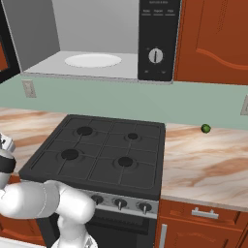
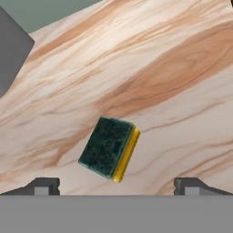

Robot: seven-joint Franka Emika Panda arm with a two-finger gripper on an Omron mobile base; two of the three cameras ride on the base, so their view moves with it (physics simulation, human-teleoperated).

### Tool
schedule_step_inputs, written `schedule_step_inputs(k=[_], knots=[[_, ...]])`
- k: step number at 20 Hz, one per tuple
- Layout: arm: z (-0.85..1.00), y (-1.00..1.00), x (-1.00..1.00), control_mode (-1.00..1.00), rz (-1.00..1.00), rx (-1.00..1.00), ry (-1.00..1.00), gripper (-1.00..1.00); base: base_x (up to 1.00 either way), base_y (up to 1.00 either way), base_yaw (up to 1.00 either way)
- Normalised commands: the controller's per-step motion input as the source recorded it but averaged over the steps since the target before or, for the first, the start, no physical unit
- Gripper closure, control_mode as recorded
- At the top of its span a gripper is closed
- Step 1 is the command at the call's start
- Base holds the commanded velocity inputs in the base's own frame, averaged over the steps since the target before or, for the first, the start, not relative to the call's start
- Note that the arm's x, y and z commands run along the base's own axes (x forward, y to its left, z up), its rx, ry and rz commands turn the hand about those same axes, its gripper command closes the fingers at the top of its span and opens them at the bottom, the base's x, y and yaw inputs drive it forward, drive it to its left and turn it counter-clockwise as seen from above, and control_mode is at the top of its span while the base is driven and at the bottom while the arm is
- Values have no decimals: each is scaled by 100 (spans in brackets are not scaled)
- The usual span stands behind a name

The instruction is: Place the sponge inside the microwave to prepare for sanitizing.

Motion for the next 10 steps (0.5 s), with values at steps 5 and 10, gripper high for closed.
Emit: schedule_step_inputs(k=[5, 10], knots=[[-16, 10, 5, -100, -5, 0, 6, -100, 0, 0, 0], [-13, 10, 6, -100, -1, 0, 10, -100, 0, 0, 0]])
